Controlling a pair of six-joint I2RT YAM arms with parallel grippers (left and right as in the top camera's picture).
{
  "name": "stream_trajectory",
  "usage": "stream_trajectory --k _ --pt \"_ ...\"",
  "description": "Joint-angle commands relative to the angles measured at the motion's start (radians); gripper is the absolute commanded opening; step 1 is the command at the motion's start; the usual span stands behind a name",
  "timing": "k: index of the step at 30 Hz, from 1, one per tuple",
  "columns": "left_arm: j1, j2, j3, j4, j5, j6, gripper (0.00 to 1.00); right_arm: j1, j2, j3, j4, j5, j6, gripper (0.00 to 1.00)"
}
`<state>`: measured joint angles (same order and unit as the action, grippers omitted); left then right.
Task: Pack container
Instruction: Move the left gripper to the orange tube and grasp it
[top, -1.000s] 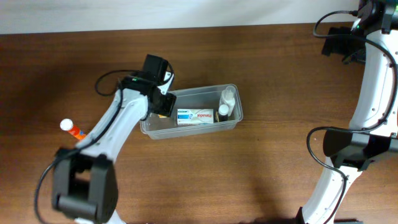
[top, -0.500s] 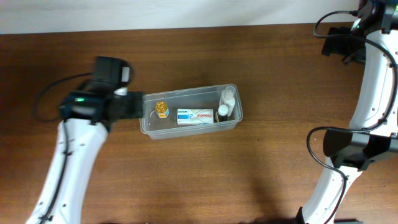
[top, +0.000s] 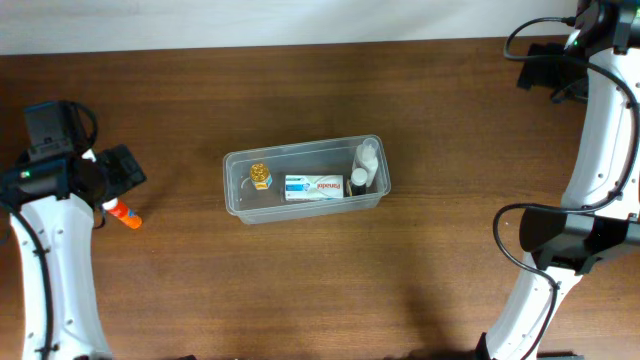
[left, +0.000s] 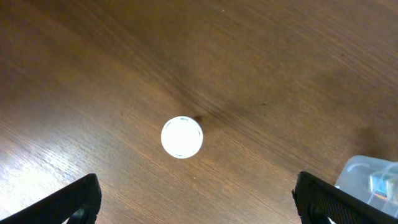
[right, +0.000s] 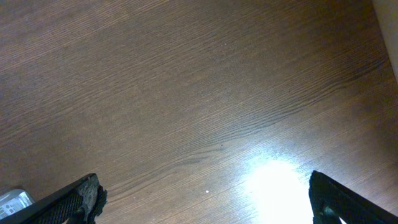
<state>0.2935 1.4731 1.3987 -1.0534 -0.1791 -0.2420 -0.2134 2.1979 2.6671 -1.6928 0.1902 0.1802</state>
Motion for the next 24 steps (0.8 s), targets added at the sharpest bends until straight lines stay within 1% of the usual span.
stream_trajectory --k 1,10,22,24 --pt "0.009 0.069 -0.005 0.002 0.026 -0.016 0.99 0.003 -0.009 -0.002 -0.006 0.002 0.005 0.98" --pt "0.015 0.217 -0.005 0.017 0.026 -0.016 0.99 0.003 -0.009 -0.002 -0.006 0.002 0.005 0.99" --pt "0.037 0.289 -0.005 0.043 0.026 -0.016 0.99 0.003 -0.009 -0.002 -0.006 0.002 0.005 0.98" --pt "0.037 0.298 -0.005 0.048 0.026 -0.016 0.94 0.003 -0.009 -0.002 -0.006 0.002 0.005 0.98"
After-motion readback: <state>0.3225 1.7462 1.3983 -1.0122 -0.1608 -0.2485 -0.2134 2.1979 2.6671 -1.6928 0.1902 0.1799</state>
